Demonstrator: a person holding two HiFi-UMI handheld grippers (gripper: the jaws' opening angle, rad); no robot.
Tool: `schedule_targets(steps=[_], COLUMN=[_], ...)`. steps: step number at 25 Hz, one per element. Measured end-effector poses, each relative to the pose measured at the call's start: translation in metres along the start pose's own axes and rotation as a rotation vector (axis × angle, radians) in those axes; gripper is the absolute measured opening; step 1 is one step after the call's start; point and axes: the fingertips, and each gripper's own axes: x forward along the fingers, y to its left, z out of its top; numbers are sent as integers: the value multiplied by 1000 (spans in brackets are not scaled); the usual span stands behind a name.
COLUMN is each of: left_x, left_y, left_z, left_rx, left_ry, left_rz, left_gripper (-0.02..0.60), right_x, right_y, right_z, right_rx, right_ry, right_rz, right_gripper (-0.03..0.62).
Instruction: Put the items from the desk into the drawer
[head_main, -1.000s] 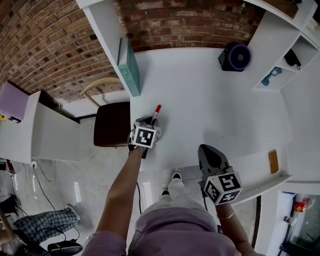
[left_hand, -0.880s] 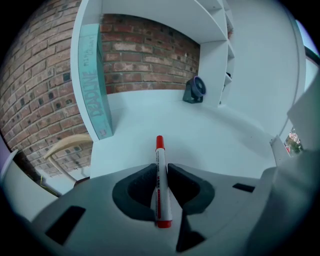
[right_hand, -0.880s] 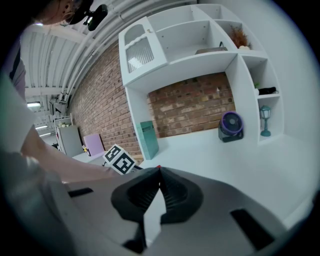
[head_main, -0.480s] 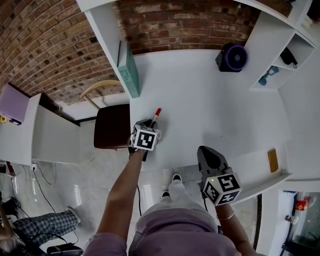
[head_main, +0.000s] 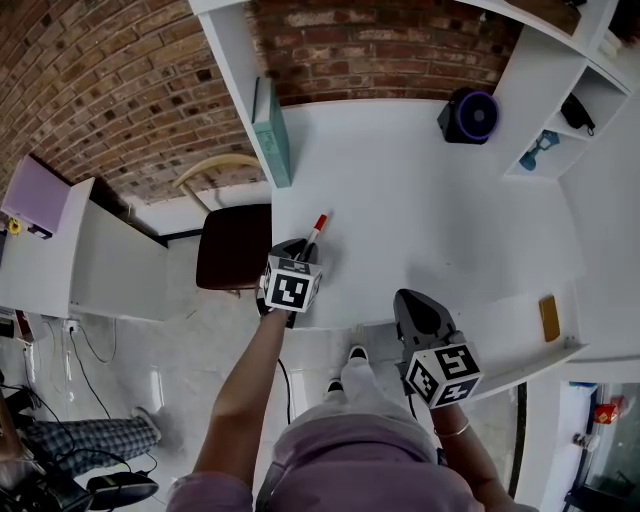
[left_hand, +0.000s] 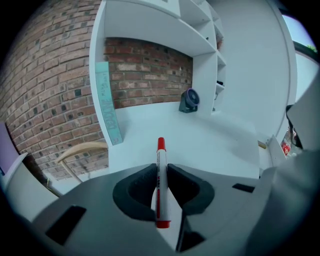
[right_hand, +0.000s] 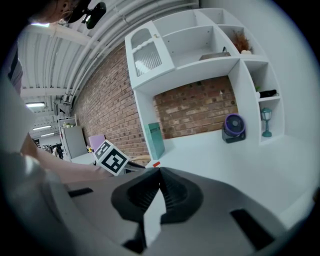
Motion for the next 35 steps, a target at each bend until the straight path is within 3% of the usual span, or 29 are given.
schedule_targets(steps=[6,14,24,35], left_x=[-40,-87,-122,-118], left_y=[-6,-26,-58,-117], left_z=[-2,-20,-28,-18], left_rx=[15,-14,-25,38], left_ry=[-63,-87,-131,-140], left_rz=[11,-10,-80,-196], left_gripper=[67,67,67,67], right_x=[-16,-42,-77,-115], right_y=[20,45,57,36], right_z=[-7,-18,-35,-46], right_rx=[-7,-3,26,65], right_ry=[-8,-24,-41,-48], right_rz=[8,-2,-69,-191], right_gripper=[5,5,5,5])
